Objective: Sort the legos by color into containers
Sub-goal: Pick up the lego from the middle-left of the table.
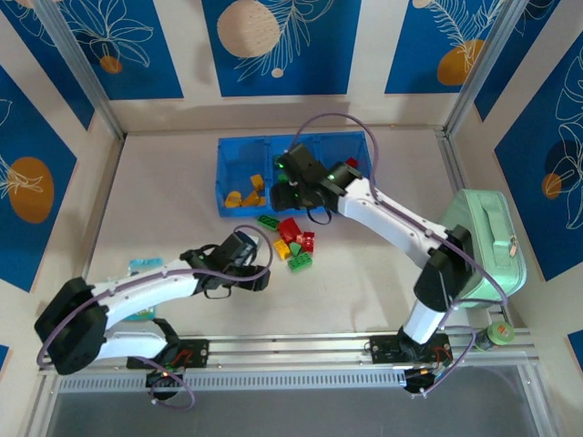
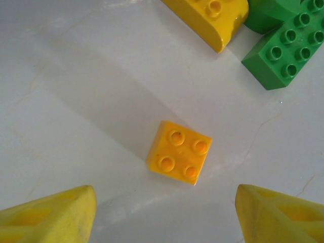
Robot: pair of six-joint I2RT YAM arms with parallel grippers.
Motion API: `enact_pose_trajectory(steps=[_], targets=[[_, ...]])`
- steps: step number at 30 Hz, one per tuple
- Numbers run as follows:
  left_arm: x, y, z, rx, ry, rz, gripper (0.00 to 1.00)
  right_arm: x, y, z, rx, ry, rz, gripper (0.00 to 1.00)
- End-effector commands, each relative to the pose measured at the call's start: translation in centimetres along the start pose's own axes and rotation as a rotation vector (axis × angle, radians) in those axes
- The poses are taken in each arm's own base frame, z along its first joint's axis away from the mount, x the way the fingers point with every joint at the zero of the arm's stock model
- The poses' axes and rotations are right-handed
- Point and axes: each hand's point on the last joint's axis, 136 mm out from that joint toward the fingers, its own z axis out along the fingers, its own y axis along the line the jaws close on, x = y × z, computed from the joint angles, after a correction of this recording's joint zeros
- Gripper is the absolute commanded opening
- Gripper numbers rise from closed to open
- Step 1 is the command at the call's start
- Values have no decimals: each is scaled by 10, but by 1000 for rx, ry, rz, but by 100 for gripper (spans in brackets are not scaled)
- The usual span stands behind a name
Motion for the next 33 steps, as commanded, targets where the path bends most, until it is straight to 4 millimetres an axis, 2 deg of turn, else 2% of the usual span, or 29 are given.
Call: enact_pose_trajectory(steps=[1,7,13,17,21,23,26,33], targets=[[-12,-11,7,-5,-10,32,73,23,-21,7,1,9,92,73],[-6,-14,26,-34,57,47,69,68,-58,11,25,53,185,73],[2,-14,39,-56,102,49,61,99,-80,16,36,77,243,73],[3,-6,44,-108,112,37,50,115,-89,19,32,91,278,72],[-1,-7,45,-119,111,47,37,126,-95,19,35,93,297,71],[-5,-7,44,-133,110,50,34,130,-97,18,33,93,304,71],[-24,-1,33,-178,50,43,32,138,-102,19,38,94,313,71],[-102,26,-7,-208,-103,-27,32,164,-104,27,37,146,331,70]])
